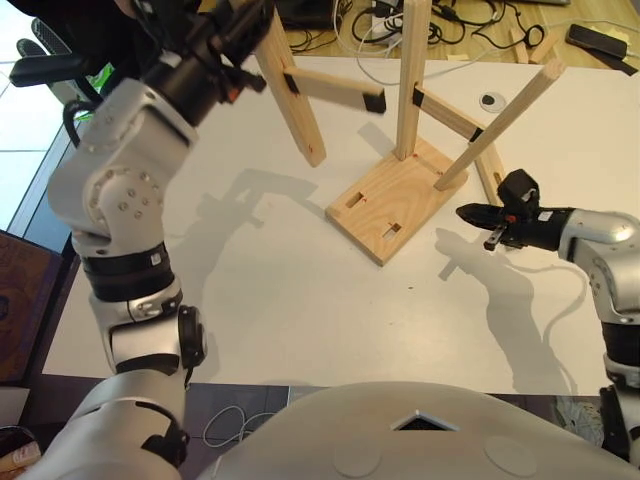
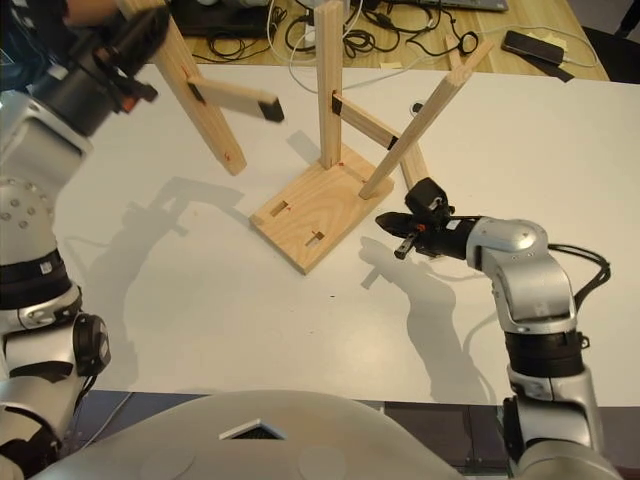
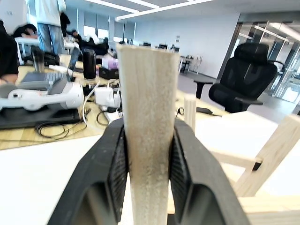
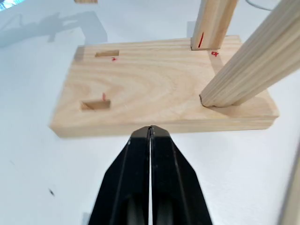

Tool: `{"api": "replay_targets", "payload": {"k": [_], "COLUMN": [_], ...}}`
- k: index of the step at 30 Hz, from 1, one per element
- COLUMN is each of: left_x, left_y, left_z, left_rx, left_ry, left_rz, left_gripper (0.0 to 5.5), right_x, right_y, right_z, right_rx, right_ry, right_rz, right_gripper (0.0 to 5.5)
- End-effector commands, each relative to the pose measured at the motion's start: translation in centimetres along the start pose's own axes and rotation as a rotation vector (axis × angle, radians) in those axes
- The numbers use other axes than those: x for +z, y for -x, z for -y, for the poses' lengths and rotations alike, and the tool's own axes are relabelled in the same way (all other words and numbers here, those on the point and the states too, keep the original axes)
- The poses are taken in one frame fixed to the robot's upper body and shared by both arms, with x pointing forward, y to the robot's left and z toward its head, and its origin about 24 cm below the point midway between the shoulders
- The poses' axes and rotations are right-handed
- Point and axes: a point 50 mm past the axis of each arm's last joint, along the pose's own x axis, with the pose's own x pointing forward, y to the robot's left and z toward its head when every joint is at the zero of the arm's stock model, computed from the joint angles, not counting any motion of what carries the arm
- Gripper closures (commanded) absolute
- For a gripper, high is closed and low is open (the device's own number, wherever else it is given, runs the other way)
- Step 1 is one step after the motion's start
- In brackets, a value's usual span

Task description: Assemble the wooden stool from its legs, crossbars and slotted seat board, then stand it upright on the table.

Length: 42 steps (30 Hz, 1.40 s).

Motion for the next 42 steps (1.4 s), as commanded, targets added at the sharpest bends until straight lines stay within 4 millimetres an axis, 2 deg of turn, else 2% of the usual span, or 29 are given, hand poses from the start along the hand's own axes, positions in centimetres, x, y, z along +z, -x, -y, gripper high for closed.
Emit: {"api": "replay_targets", "payload": {"k": [1, 6, 11, 13, 16, 21, 26, 34, 42], "left_x": [-1.9, -2.5, -3.3, -3.0, -2.6, -4.1, -5.3, -4.6, -5.2], "left_y": [0.8, 1.3, 1.7, 1.7, 2.1, 2.4, 2.6, 1.4, 1.5], "left_z": [1.0, 2.4, 2.5, 2.6, 3.6, 5.5, 5.8, 4.9, 5.8], "left_rx": [0.002, 0.02, 0.071, 0.082, 0.105, 0.136, 0.171, 0.183, 0.148], "left_ry": [0.022, 0.061, 0.066, 0.068, 0.135, 0.235, 0.267, 0.161, 0.127], "left_rz": [-0.015, 0.046, 0.081, 0.095, 0.113, 0.05, 0.007, 0.076, 0.103], "left_gripper": [4.48, 4.48, 4.48, 4.48, 4.48, 4.48, 4.48, 4.48, 4.48], "right_x": [-0.9, -3.3, -3.6, -3.6, -3.7, -3.8, -3.8, -3.8, -3.8], "right_y": [0.8, 1.2, 0.9, 0.9, 0.7, 0.6, 0.6, 0.2, 0.3], "right_z": [-2.4, -4.4, -4.6, -4.7, -4.7, -4.9, -5.0, -4.9, -5.0], "right_rx": [0.046, 0.065, 0.051, 0.047, 0.045, 0.044, 0.057, 0.077, 0.089], "right_ry": [-0.221, -0.295, -0.314, -0.313, -0.31, -0.304, -0.289, -0.303, -0.306], "right_rz": [0.086, 0.011, 0.028, 0.028, 0.029, 0.035, 0.033, 0.041, 0.044], "right_gripper": [5.5, 5.5, 5.5, 5.5, 5.5, 5.5, 5.5, 5.5, 5.5]}}
